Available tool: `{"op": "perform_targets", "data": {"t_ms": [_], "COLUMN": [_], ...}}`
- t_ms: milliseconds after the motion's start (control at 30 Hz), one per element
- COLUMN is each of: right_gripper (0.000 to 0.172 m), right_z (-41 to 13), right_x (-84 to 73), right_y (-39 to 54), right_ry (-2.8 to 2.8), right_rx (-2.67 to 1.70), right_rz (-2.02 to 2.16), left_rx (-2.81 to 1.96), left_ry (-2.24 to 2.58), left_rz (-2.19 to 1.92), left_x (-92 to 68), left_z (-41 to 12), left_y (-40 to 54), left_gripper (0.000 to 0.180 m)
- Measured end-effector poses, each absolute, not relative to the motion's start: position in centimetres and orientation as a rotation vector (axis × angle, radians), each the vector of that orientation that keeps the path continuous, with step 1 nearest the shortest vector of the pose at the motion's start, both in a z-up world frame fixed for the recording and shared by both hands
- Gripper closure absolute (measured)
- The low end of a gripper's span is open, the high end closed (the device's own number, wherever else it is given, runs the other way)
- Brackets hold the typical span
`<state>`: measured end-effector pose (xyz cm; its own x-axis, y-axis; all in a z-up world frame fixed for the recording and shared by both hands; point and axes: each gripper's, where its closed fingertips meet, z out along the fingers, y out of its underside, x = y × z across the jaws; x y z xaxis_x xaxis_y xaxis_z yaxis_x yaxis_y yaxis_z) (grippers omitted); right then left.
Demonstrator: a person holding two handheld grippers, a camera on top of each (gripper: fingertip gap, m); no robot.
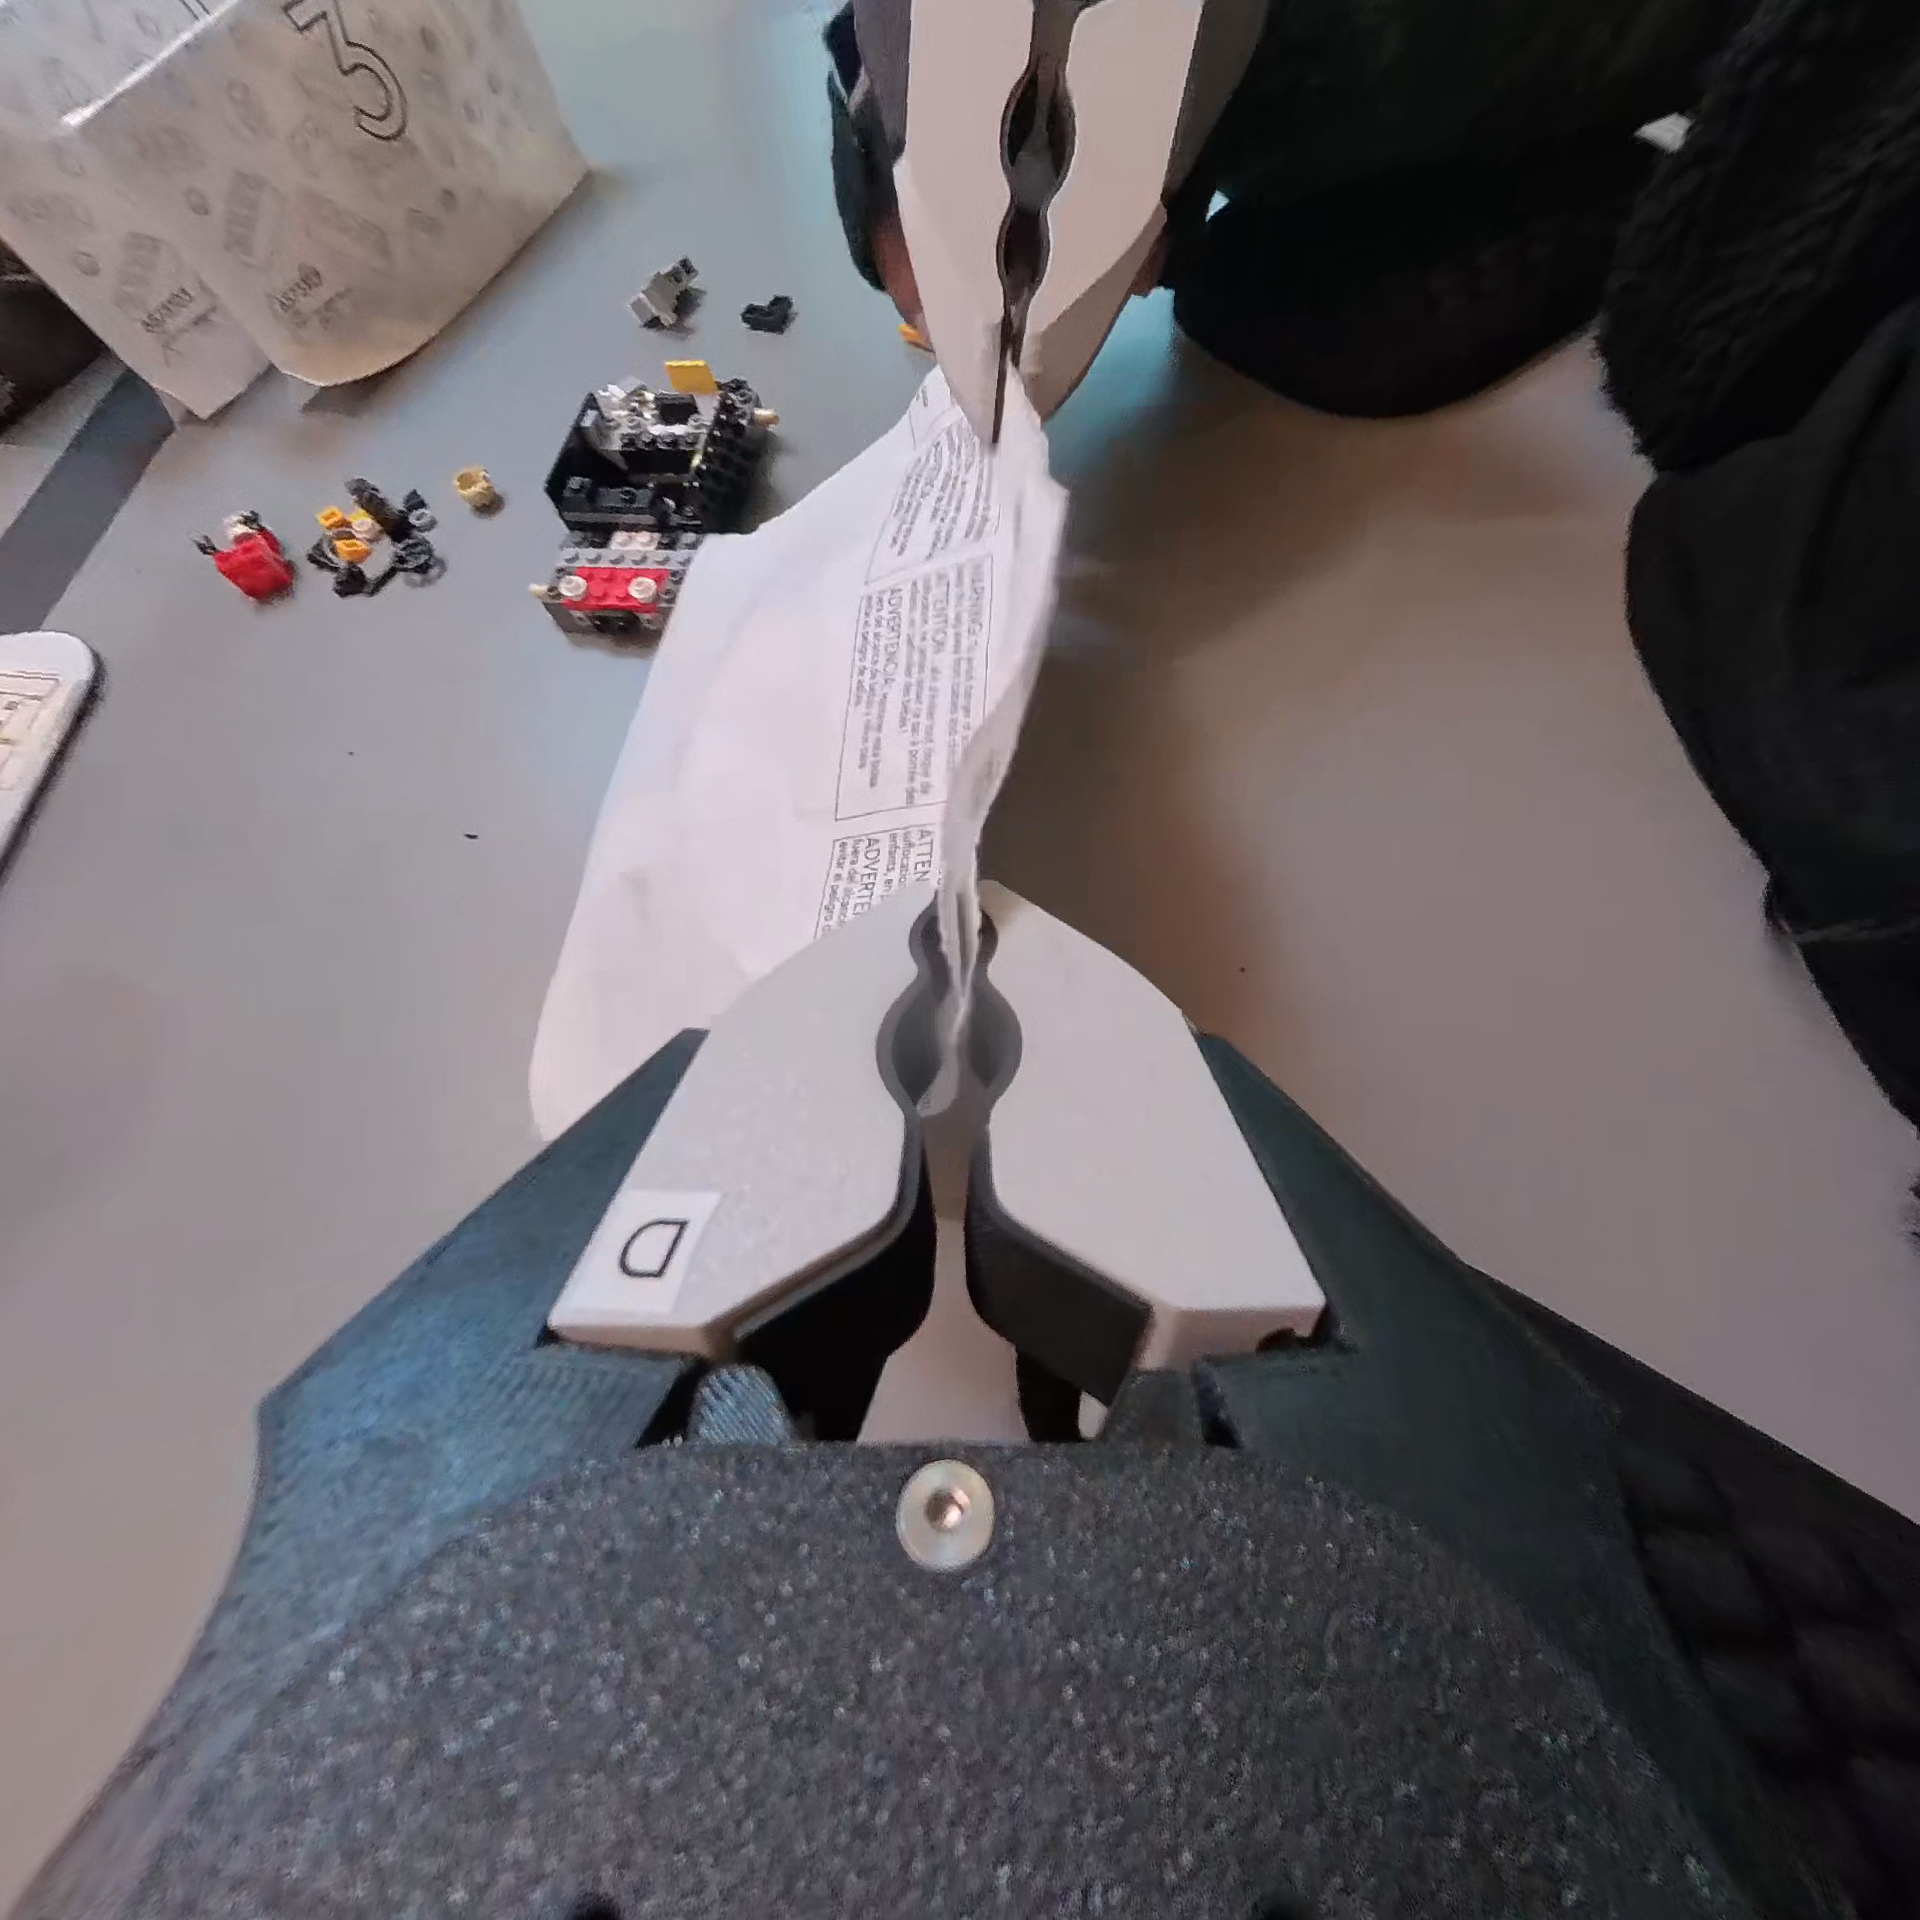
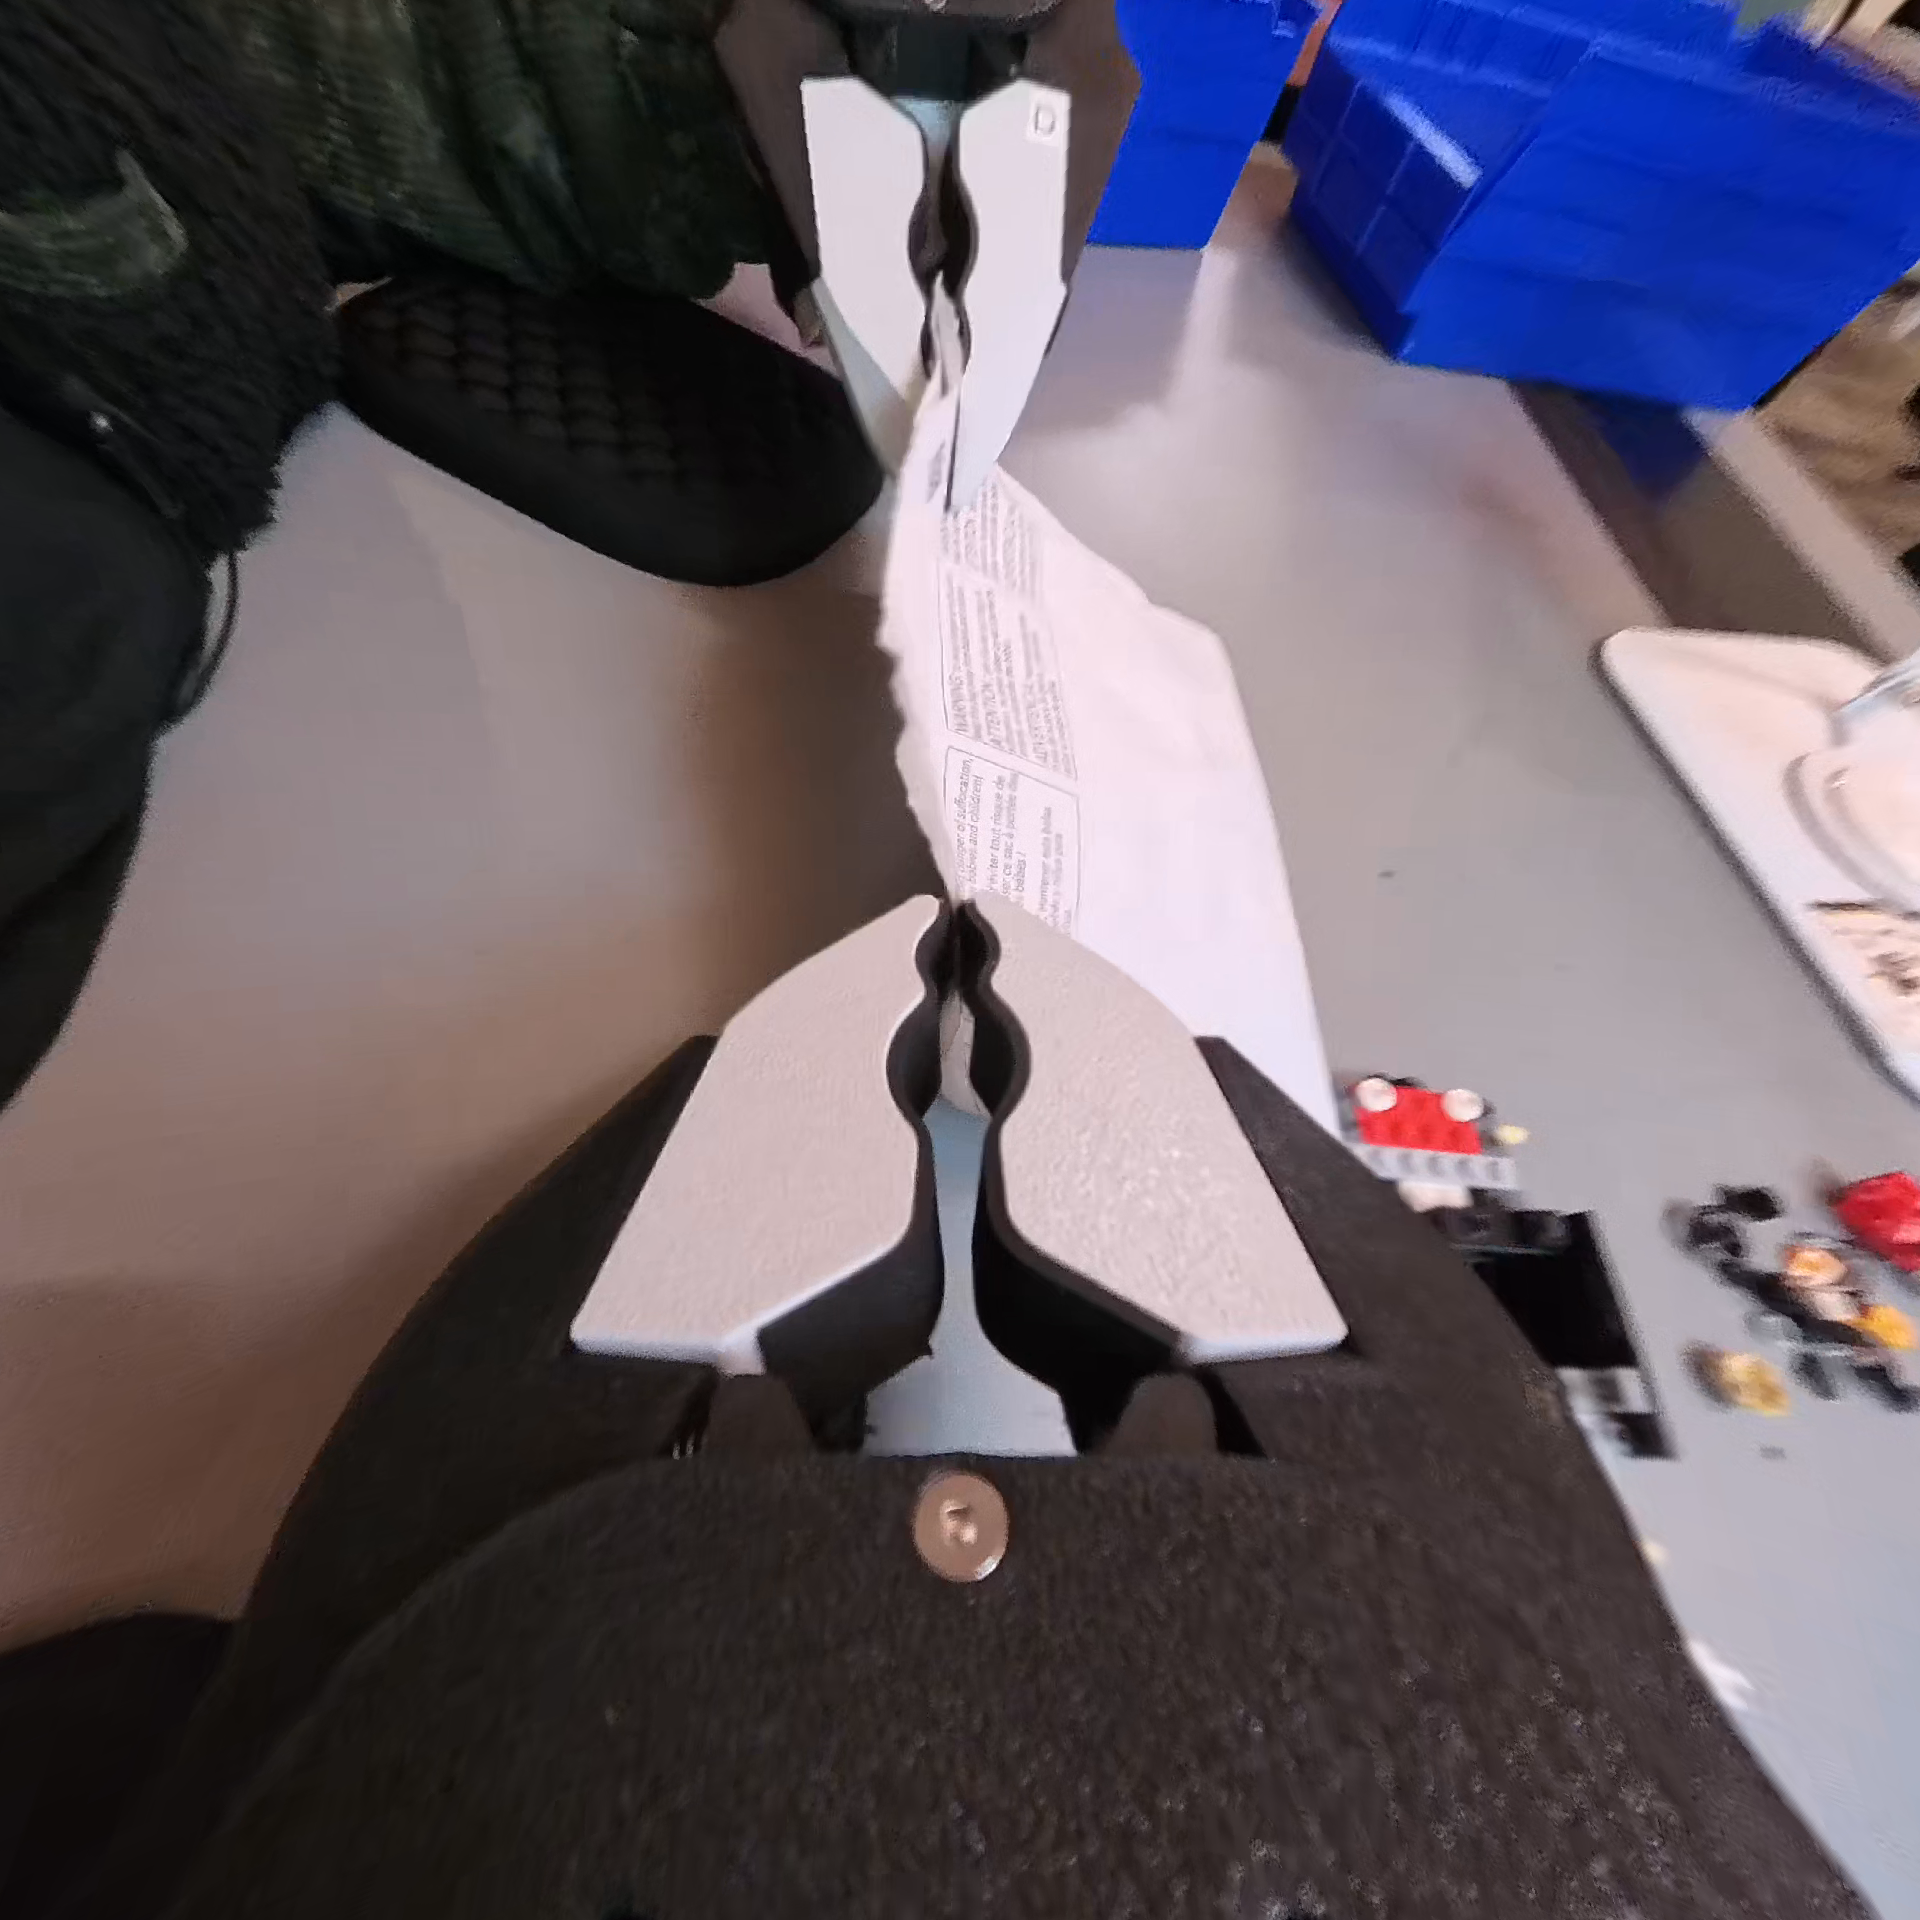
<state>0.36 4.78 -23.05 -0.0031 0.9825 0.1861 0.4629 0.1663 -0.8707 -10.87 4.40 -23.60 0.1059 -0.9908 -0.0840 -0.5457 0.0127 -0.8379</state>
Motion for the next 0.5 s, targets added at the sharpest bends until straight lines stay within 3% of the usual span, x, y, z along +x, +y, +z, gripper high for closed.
{"op": "perform_targets", "data": {"t_ms": [33, 267, 500], "right_gripper": [0.172, 0.172, 0.172], "right_z": [-23.6, -26.4, -28.2], "right_x": [0.4, 0.0, 0.0], "right_y": [4.5, 4.1, 3.6], "right_ry": [-1.600, -1.392, -1.238], "right_rx": [-1.463, -2.034, -2.300], "right_rz": [0.820, 1.224, 1.421], "left_rx": [-1.653, -2.329, -2.533], "left_ry": [1.530, 1.023, 1.029], "left_rz": [-0.791, -1.383, -1.332], "left_x": [-10.9, -11.3, -11.4], "left_z": [-23.9, -27.4, -29.4], "left_y": [4.3, 5.1, 5.5], "left_gripper": [0.180, 0.179, 0.179]}}
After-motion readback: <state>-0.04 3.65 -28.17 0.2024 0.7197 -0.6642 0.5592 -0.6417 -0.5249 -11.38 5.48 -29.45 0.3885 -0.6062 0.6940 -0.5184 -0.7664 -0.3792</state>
